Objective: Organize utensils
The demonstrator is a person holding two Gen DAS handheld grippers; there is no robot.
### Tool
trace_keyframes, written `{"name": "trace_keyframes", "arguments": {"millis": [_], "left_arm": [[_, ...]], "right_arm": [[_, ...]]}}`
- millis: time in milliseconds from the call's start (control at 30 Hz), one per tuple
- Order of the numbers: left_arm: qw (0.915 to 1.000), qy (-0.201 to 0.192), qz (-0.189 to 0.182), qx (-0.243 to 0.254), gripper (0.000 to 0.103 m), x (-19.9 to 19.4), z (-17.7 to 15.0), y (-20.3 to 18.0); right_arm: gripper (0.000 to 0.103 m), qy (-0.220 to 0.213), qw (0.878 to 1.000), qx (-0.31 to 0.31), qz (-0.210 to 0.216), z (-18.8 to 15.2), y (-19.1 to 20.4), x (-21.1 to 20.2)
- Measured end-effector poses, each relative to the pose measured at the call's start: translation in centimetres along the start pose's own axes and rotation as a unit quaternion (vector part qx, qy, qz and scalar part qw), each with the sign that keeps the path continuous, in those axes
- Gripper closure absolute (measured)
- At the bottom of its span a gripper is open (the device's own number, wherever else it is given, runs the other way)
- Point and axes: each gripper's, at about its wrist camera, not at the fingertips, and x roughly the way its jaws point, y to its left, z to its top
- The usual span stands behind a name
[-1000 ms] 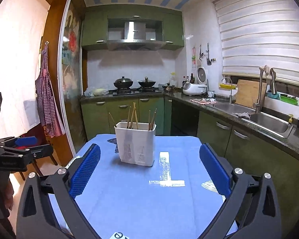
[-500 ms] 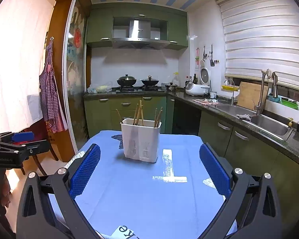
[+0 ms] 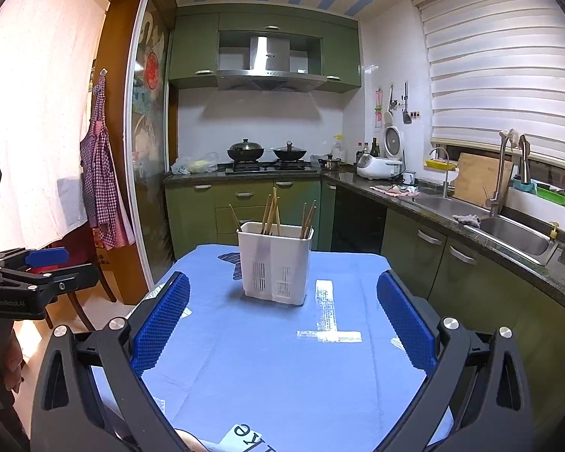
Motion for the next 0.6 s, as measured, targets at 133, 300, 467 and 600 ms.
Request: {"name": "trace_keyframes", "arguments": {"millis": [133,300,467,600], "left_arm": [[1.0000,0.000,0.000,0.000,0.007,-0.16,-0.02,0.02],[1.0000,0.002,-0.001,0.001,0.007,-0.21,-0.02,0.00],[1.0000,0.005,-0.001,0.001,0.007,-0.19,-0.02,0.02],[1.0000,0.007,0.000,0.001,0.007,-0.19,-0.09,0.00]], "right_arm": [[0.005,0.001,1.000,0.000,0.001,-0.02,0.00,0.03],[0.005,0.003,1.000,0.002,0.003,-0.01,-0.16,0.22],[0.005,0.004,1.000,0.003,0.003,-0.04,-0.14,0.29],[0.005,0.007,1.000,0.004,0.004,-0.09,-0.23,0.70]]}}
